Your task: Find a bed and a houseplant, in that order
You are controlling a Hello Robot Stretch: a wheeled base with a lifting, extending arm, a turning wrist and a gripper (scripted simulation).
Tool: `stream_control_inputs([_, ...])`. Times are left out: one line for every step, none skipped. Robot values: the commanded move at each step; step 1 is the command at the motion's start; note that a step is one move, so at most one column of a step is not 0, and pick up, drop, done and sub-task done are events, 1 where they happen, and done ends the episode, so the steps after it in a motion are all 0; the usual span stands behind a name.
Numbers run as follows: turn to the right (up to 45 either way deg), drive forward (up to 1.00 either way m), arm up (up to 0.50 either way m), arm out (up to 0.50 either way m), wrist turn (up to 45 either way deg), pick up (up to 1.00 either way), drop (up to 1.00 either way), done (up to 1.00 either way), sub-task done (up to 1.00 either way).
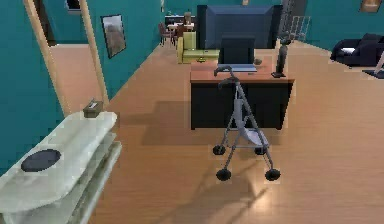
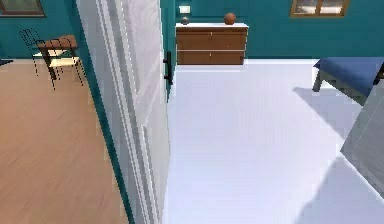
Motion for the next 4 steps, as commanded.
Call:
stream_control_inputs([27.0,0.00,0.00,0.00,0.0,0.00,0.00,0.00,0.00])
stream_control_inputs([0.0,0.85,0.00,0.00,0.0,0.00,0.00,0.00,0.00])
stream_control_inputs([45.0,0.00,0.00,0.00,0.0,0.00,0.00,0.00,0.00])
stream_control_inputs([12.0,0.00,0.00,0.00,0.0,0.00,0.00,0.00,0.00])
